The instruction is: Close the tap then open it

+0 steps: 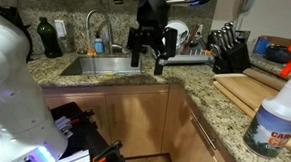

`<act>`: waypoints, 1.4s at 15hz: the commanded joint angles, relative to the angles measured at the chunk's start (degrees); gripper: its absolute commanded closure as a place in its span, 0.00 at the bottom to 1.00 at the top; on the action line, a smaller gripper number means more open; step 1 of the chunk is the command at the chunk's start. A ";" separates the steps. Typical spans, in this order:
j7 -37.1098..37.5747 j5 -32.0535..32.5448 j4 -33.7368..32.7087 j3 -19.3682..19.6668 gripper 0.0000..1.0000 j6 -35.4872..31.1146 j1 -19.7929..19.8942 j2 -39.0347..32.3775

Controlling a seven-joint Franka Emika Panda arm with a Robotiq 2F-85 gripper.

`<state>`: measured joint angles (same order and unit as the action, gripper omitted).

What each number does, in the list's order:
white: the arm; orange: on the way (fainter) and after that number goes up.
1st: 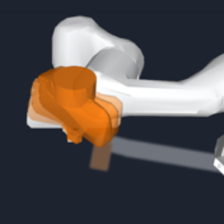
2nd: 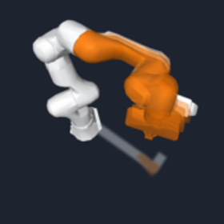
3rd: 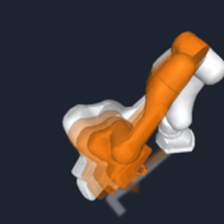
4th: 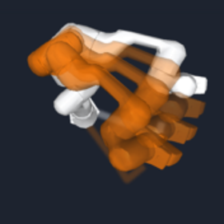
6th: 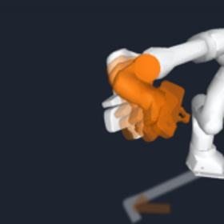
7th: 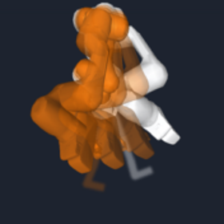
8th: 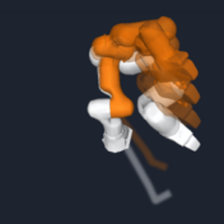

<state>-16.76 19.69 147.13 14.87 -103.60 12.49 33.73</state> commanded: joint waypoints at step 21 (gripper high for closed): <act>-10.38 -27.38 -7.55 -25.15 0.00 -18.23 -31.13 -23.34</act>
<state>-27.34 -7.66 139.54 -9.29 -121.98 -19.55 10.32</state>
